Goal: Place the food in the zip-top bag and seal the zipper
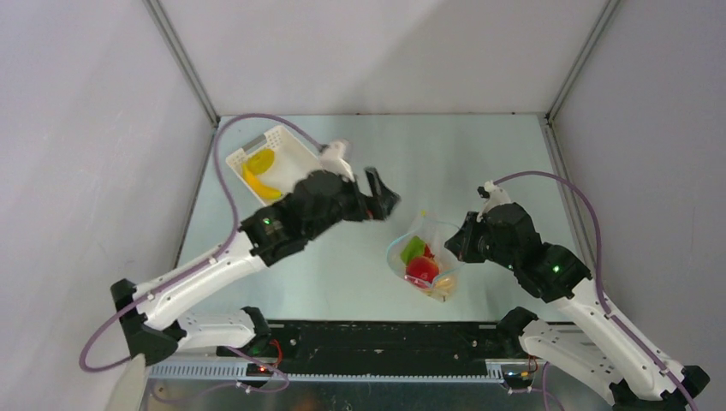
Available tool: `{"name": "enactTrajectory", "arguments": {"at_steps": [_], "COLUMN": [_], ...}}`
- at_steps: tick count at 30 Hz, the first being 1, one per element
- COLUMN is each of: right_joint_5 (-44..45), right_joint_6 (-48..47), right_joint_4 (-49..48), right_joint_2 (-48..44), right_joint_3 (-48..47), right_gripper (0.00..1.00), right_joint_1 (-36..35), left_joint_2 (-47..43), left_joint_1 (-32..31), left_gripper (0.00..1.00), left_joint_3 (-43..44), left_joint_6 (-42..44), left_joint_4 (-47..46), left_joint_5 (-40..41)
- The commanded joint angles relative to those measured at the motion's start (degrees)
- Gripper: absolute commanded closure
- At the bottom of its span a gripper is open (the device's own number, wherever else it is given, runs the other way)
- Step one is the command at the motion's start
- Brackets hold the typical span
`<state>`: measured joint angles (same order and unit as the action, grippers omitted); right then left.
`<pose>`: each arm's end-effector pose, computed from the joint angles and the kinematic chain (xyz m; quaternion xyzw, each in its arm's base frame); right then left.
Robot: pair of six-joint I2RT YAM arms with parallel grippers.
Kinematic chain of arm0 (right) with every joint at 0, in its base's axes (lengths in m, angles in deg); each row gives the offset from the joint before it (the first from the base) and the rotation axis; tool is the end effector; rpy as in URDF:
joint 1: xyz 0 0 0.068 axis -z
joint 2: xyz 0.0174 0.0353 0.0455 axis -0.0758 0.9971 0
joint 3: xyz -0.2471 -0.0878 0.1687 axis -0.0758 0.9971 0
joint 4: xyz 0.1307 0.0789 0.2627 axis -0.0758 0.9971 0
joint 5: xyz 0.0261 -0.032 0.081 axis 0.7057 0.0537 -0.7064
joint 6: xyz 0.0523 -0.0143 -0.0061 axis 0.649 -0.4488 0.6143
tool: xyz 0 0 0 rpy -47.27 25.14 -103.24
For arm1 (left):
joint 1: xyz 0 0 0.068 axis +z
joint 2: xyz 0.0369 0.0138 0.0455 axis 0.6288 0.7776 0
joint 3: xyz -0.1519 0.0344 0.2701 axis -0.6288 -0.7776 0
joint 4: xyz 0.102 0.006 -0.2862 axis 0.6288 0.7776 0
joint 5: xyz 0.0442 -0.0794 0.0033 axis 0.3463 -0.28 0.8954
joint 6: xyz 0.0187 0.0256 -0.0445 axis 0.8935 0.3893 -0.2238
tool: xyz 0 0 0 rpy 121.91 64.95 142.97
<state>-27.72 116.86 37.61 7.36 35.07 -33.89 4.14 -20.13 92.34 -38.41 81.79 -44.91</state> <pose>0.1259 0.0974 0.3518 -0.0324 0.8863 0.2559 0.3847 0.1578 -0.2451 0.4220 0.0610 0.8135 -0.3637 0.4497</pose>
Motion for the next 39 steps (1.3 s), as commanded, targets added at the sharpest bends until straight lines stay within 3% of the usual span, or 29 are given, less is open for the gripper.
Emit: {"name": "enactTrajectory", "arguments": {"at_steps": [1, 6, 12, 18, 24, 29, 35, 39], "right_joint_5": [-0.5, -1.3, -1.4, -1.4, -1.4, -2.8, -2.8, -0.5], "right_joint_6": [0.0, 0.4, 0.8, 0.8, 0.3, 0.2, 0.0, -0.5], "right_joint_4": [-0.4, 0.0, 0.2, 0.0, 0.0, 0.2, 0.6, 1.8], "right_joint_2": [-1.5, -2.2, -2.2, -2.0, -1.9, -2.0, -2.8, -2.8], "right_joint_3": [-0.1, -0.1, -0.1, -0.1, -0.1, -0.1, -0.1, -0.1], "right_gripper": [1.0, 1.0, 1.0, 1.0, 1.0, 1.0, 1.0, 1.0], "right_joint_1": [0.0, 0.1, 0.3, 0.8, 0.9, 0.8, 0.9, 1.0], "left_joint_2": [-2.3, 0.2, -1.4, -4.4, -1.6, 7.9, 20.9, 33.9], "left_joint_1": [12.8, 29.7, 32.2, 33.4, 40.3, 45.8, 51.3, 56.4], "left_gripper": [0.0, 0.0, 0.0, 0.0, 0.0, 0.0, 0.0, 0.0], "left_joint_3": [2.5, 2.5, -1.1, -3.8, -4.2, -1.7, 5.7, 20.0], "left_joint_6": [-0.8, -2.0, -1.3, -1.3, 0.3, 14.6, 34.2, 36.8], "left_joint_4": [6.8, 11.0, 11.6, 17.4, 19.0, 8.4, -0.8, 3.2], "left_joint_5": [3.2, -3.2, -4.5, 6.7, 9.4, 0.8, 1.3, 0.7]}}
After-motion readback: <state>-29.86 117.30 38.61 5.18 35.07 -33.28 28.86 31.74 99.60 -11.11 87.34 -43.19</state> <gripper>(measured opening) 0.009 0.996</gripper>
